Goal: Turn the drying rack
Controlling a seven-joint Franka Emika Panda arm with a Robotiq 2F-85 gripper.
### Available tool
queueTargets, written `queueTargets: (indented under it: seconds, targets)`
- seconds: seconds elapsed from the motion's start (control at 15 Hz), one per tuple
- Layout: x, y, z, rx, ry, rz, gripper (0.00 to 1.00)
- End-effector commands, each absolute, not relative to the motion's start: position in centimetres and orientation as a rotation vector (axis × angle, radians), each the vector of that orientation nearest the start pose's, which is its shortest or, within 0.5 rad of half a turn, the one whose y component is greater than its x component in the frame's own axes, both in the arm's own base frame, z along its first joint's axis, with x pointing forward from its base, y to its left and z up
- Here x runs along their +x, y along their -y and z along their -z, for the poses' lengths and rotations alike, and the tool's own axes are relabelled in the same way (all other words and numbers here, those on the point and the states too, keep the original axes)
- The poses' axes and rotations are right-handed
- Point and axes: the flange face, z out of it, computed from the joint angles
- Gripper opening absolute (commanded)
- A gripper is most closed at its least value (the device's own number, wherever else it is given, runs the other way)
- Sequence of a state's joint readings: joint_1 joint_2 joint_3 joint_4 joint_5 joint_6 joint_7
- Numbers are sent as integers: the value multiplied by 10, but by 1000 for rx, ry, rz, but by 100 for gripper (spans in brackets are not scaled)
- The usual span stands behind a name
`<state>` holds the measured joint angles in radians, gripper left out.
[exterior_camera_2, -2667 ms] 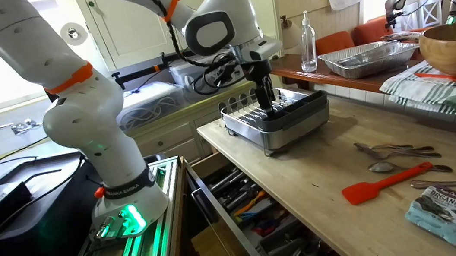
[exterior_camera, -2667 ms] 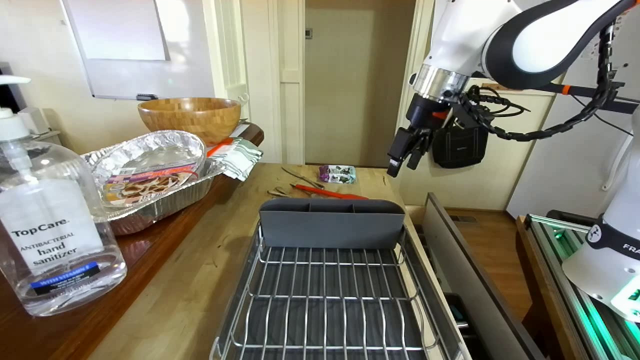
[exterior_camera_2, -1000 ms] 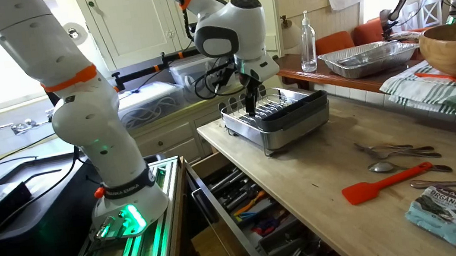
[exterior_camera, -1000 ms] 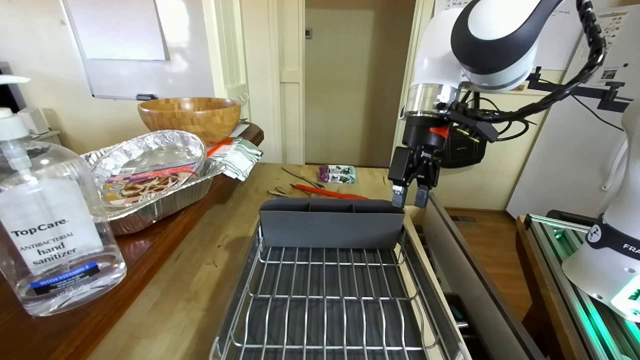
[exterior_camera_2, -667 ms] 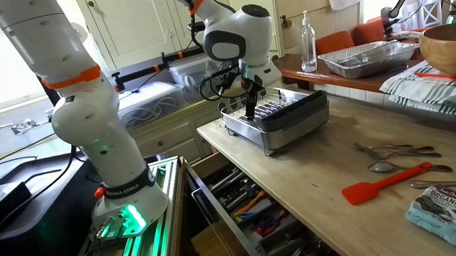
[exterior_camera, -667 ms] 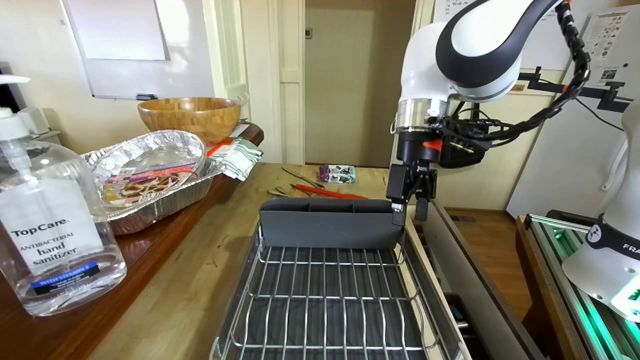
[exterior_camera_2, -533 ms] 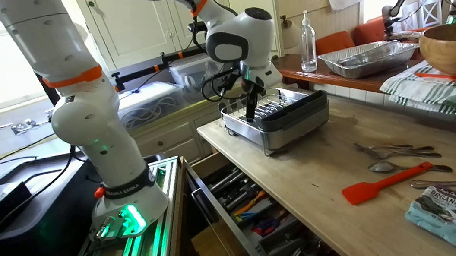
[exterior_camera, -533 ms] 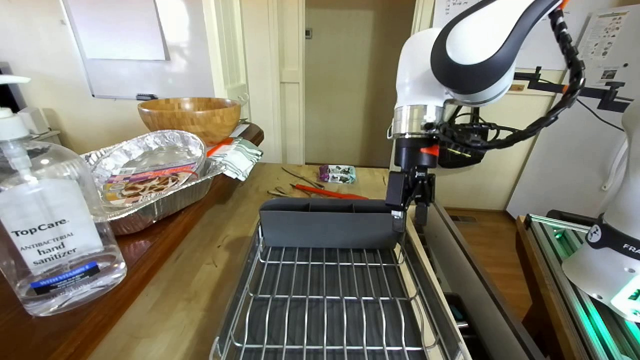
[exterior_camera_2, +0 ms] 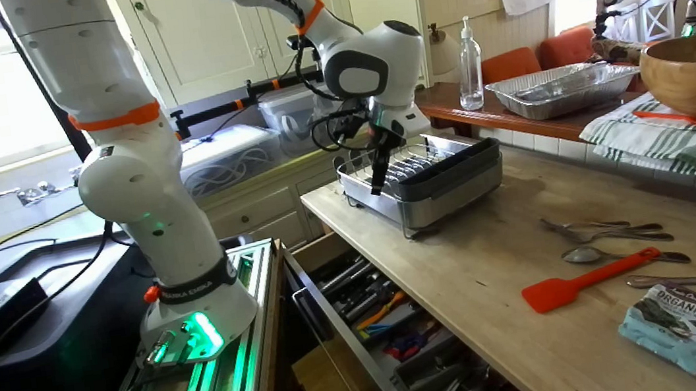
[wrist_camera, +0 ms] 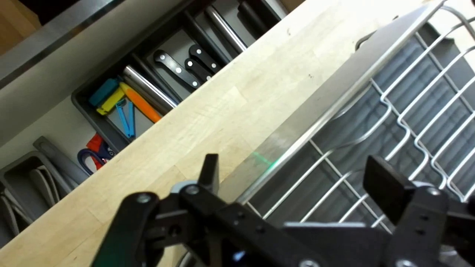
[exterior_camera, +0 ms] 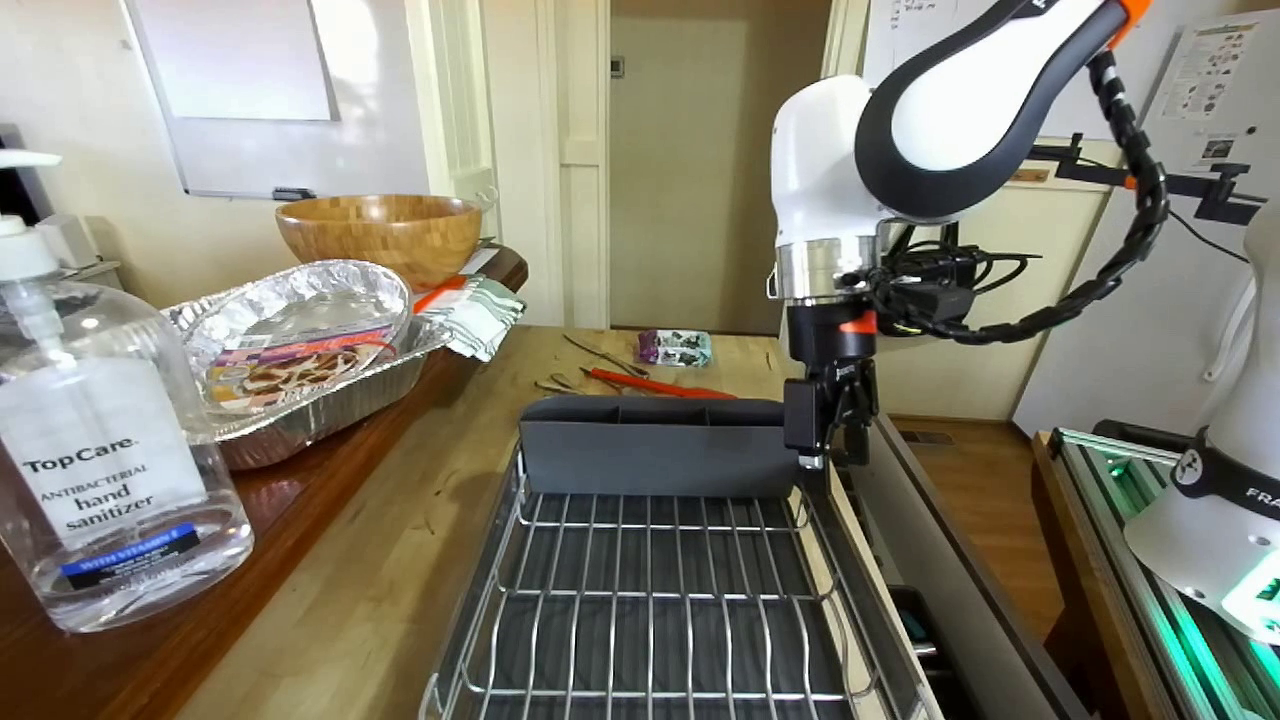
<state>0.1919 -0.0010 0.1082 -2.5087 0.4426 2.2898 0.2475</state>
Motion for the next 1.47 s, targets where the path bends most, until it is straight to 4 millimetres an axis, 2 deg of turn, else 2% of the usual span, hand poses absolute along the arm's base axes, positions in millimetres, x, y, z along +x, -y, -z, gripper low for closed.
queueTargets:
  seconds: [0.0, 0.33, 0.73, 0.8, 0.87, 0.93, 1.0, 1.07, 1.13, 1.4]
  targets:
    - [419, -143, -259, -2884, -401, -512, 100]
    - [419, -141, -250, -2923, -409, -462, 100]
    - [426, -142, -243, -2984, -411, -326, 100]
    - [428, -143, -242, -2987, -413, -306, 86]
    - [429, -143, -240, -2990, -413, -294, 94]
    - [429, -144, -239, -2995, -414, -281, 94]
    - [430, -144, -237, -2996, -414, -275, 80]
    - [430, -145, -235, -2998, -415, -268, 69]
    - [431, -145, -234, -3004, -413, -264, 67]
    - [430, -141, -236, -3034, -419, -254, 35]
